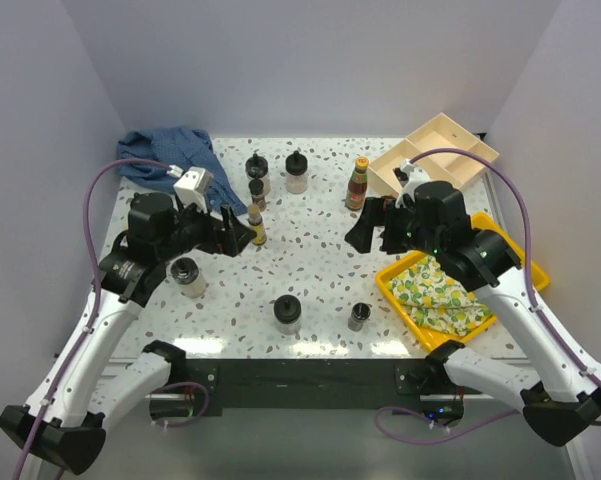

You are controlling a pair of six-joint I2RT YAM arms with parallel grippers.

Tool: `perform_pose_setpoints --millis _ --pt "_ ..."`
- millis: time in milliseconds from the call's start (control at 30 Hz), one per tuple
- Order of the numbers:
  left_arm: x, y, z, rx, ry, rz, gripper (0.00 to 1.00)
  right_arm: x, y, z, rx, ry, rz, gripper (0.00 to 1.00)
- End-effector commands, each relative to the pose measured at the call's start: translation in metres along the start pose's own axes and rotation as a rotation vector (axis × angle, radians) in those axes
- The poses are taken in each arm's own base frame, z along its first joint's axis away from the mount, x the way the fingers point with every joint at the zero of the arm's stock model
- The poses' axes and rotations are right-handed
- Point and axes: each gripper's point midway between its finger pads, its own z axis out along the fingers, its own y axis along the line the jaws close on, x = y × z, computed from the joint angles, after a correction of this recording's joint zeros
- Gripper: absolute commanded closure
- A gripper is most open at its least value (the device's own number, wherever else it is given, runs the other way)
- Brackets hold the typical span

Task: Organize the condiment bottles
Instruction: Pick up the bottle from the center of the board.

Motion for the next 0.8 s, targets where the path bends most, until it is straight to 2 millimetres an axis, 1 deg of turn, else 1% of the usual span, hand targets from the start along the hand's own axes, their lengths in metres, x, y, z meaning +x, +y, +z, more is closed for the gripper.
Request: perform_pose_setpoints --millis 0,133,167,233,300,333,367,400,433,467,533,567,600,633,667,700,733,767 --pt "-0.026 -0.013 -0.015 0.031 -0.090 0.033 0.00 -0.016 0.006 -0.005 -0.018 -0.070 0.012 0.01" --pt "-0.025 -0.007 -0.018 0.006 -0.110 0.081 0.00 -0.020 0.007 -0.005 -0.013 -0.078 0.022 0.01" --pt "-0.027 -0.007 -0.022 0.001 -0.129 0.095 0.00 -0.022 0.006 -0.005 -0.008 -0.085 0.022 0.01" --pt "-0.026 -0.001 -0.022 -0.023 -0.149 0.119 0.00 -0.031 0.006 -0.007 0.007 -0.112 0.018 0.01" --pt "-0.027 0.000 -0.026 -0.025 -0.180 0.139 0.00 -0.043 0.003 -0.004 0.039 -0.141 0.000 0.01" --pt "-0.025 0.002 -0.024 -0.028 -0.194 0.147 0.00 -0.055 0.004 -0.007 0.049 -0.173 -0.035 0.01" --pt "-0.026 0.001 -0.027 -0.022 -0.220 0.155 0.00 -0.060 0.000 0.000 0.080 -0.178 -0.051 0.02" --pt "-0.026 0.000 -0.028 -0.016 -0.237 0.159 0.00 -0.076 -0.003 -0.002 0.118 -0.216 -0.075 0.03" --pt "-0.021 0.003 -0.025 -0.014 -0.250 0.159 0.00 -0.083 -0.008 0.000 0.154 -0.233 -0.093 0.04" --pt "-0.023 0.001 -0.030 -0.007 -0.280 0.167 0.00 -0.096 -0.020 0.000 0.238 -0.273 -0.110 0.07" --pt "-0.018 0.006 -0.029 -0.021 -0.296 0.164 0.00 -0.115 -0.033 0.010 0.339 -0.305 -0.162 0.11" --pt "-0.018 0.007 -0.034 -0.026 -0.317 0.169 0.00 -0.122 -0.039 0.015 0.387 -0.318 -0.180 0.14" --pt "-0.016 0.009 -0.034 -0.033 -0.325 0.168 0.00 -0.129 -0.049 0.026 0.451 -0.313 -0.232 0.21" --pt "-0.012 0.014 -0.033 -0.049 -0.328 0.169 0.00 -0.136 -0.050 0.035 0.466 -0.324 -0.255 0.24" --pt "-0.011 0.014 -0.037 -0.052 -0.347 0.176 0.00 -0.140 -0.053 0.042 0.486 -0.318 -0.275 0.26" --pt "-0.009 0.015 -0.038 -0.055 -0.358 0.177 0.00 -0.151 -0.055 0.042 0.516 -0.333 -0.293 0.31" --pt "-0.004 0.019 -0.036 -0.058 -0.362 0.174 0.00 -0.149 -0.060 0.061 0.535 -0.299 -0.308 0.32" --pt "-0.005 0.016 -0.042 -0.046 -0.394 0.182 0.00 -0.153 -0.065 0.067 0.546 -0.291 -0.310 0.32"
